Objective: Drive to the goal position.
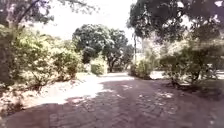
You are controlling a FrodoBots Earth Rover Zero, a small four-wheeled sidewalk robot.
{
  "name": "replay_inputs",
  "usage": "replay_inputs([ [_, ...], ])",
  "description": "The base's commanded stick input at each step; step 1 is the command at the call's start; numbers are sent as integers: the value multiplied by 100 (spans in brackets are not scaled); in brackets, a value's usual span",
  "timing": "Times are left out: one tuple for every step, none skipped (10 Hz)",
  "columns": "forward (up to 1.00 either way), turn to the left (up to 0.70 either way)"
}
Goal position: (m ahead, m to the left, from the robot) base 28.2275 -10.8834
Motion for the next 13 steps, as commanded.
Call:
replay_inputs([
  [70,0],
  [70,0],
  [70,0],
  [70,0],
  [70,0],
  [70,0],
  [70,0],
  [70,0],
  [70,0],
  [70,0],
  [70,0],
  [70,0],
  [70,0],
])
